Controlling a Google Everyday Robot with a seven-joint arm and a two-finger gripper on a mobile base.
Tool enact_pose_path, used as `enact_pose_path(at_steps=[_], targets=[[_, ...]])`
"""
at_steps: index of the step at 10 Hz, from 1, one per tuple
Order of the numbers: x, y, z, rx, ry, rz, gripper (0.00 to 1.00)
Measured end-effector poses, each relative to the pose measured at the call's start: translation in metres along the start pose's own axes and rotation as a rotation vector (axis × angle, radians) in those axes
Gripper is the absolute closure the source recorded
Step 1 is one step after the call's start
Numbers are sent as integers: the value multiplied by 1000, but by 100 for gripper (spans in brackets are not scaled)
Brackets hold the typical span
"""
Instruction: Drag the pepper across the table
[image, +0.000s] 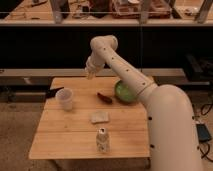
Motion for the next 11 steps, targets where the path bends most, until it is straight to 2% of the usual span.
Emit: enact_pose_path(at_steps=[7, 8, 10, 11], targets=[[0, 0, 0, 1, 0, 1, 81], [-5, 6, 6, 16, -9, -6, 87], [-30, 26, 24, 59, -49, -21, 83], [-41, 33, 31, 68, -70, -29, 83]])
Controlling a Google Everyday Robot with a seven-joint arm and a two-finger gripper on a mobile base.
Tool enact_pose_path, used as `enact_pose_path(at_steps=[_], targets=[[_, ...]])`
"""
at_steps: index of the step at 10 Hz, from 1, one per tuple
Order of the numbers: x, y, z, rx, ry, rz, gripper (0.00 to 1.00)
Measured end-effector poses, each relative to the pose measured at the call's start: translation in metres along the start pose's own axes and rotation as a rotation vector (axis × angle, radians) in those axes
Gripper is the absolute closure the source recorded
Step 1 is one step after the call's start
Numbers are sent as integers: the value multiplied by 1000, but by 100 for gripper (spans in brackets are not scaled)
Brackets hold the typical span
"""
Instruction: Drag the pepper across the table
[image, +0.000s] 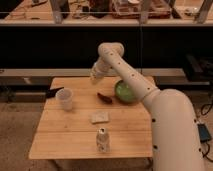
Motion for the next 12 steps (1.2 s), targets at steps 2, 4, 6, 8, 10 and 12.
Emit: enact_pose_path(at_steps=[2, 4, 6, 8, 10, 12], targets=[[1, -3, 1, 3, -2, -5, 83], [0, -1, 2, 1, -4, -6, 83], [-10, 4, 24, -10, -16, -54, 83], [-19, 8, 40, -21, -13, -111, 83], [-28, 14, 56, -52, -21, -173, 83], [-33, 25, 58, -92, -29, -193, 83]])
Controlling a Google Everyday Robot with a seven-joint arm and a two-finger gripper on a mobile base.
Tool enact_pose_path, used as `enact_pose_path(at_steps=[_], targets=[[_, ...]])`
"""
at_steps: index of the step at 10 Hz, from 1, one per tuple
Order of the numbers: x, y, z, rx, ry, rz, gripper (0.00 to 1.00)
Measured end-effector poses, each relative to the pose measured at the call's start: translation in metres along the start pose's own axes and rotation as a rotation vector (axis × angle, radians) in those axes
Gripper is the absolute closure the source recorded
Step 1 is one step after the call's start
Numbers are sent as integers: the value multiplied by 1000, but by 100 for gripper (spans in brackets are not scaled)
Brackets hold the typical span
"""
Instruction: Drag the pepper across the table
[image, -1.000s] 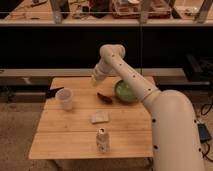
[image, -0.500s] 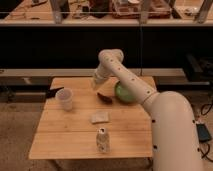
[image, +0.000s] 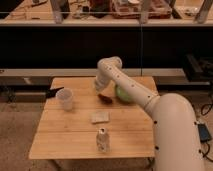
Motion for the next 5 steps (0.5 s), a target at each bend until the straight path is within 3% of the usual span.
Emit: enact_pose_path(at_steps=[3, 5], targets=[[-6, 5, 2, -25, -15, -2, 83], [-6, 8, -1, -20, 0, 29, 96]])
